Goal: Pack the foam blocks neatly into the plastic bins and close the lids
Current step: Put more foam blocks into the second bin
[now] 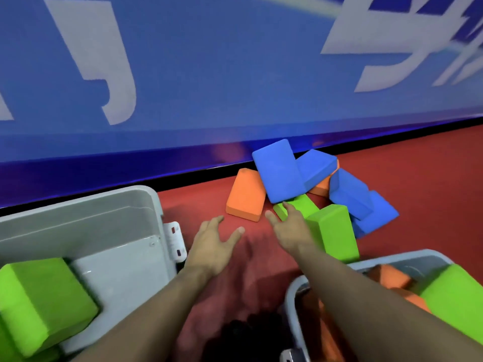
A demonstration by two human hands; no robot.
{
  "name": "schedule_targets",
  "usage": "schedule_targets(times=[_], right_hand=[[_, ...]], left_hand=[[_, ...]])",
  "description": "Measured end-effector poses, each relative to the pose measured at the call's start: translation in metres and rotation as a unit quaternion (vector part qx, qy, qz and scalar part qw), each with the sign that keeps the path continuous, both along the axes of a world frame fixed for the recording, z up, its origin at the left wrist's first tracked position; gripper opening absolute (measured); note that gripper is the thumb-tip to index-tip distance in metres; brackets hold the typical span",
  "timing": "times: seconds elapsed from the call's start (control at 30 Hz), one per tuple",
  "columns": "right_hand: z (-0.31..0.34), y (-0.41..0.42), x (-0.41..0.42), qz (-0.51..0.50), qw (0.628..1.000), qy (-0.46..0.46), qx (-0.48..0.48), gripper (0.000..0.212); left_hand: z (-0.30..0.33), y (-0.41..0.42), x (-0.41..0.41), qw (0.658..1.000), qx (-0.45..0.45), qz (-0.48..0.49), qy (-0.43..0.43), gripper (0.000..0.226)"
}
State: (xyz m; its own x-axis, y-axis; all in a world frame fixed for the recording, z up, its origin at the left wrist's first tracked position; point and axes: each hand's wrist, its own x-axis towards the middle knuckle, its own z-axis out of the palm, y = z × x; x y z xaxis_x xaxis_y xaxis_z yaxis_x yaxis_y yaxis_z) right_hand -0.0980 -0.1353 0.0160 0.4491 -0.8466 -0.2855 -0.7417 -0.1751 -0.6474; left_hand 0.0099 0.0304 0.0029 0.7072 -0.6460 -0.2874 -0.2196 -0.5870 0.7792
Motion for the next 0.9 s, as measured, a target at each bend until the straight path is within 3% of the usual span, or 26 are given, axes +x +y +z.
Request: schedule_targets(times=[0.27,0.5,0.73,0.9], right_hand=[[-0.049,-0.144,-0.047,-0.062,0.995,0.083,0.009,0.080],[-0.093,-0.211,-0.086,-0.060,0.983,0.173,-0.008,0.091],[-0.109,-0.270,-0.102,-0.079,0.979,0.161,-0.097,0.097],[-0.129,-0.293,-0.094,-0.081,0.973,0.184,-0.113,0.109]], left_hand=[[-0.050,-0.094,0.002,0.998,0.025,-0.045,0.035,0.079],[-0.112,-0.146,-0.024,0.994,0.044,-0.078,0.069,0.080],[-0.145,-0.229,-0.055,0.988,0.047,-0.113,0.090,0.113],[-0.157,-0.280,-0.069,0.984,0.031,-0.116,0.129,0.119]])
